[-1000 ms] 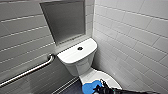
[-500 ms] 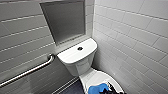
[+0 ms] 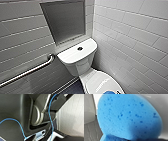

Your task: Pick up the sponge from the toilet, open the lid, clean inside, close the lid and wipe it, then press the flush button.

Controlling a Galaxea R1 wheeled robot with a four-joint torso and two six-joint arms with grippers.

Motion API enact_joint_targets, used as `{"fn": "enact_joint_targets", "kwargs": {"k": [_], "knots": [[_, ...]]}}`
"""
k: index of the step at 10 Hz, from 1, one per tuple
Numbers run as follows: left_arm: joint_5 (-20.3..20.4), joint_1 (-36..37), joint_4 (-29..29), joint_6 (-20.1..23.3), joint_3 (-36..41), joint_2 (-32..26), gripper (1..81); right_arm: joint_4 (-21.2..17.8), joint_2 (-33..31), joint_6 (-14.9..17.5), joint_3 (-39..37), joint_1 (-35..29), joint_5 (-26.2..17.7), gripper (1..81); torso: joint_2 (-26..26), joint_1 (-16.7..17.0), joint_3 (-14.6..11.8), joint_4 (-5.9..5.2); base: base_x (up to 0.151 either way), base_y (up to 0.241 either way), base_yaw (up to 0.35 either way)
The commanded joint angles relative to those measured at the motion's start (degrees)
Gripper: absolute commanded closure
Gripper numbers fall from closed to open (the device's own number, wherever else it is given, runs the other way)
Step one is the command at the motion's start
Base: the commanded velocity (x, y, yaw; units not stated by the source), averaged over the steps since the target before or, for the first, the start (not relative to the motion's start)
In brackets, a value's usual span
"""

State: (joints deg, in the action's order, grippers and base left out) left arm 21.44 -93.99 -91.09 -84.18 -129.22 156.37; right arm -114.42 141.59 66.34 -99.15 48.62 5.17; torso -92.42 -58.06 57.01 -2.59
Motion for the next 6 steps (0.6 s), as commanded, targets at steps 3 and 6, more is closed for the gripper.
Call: {"fn": "enact_joint_targets", "kwargs": {"k": [3, 6], "knots": [[-0.6, -1.4, -0.7, 0.3, 0.7, -0.7, 1.0, -0.2, -11.8, 0.4, 7.0, 3.5, 0.0, 81.1, 0.0, 0.0, 0.0, 0.00, 0.000, 0.000, 0.000], [-0.3, -0.3, 0.7, 0.3, 0.5, -2.2, 1.0, 1.0, -15.5, 0.4, 7.5, 9.6, -0.6, 81.1, 0.0, 0.0, 0.0, 0.00, 0.000, 0.000, 0.000]]}}
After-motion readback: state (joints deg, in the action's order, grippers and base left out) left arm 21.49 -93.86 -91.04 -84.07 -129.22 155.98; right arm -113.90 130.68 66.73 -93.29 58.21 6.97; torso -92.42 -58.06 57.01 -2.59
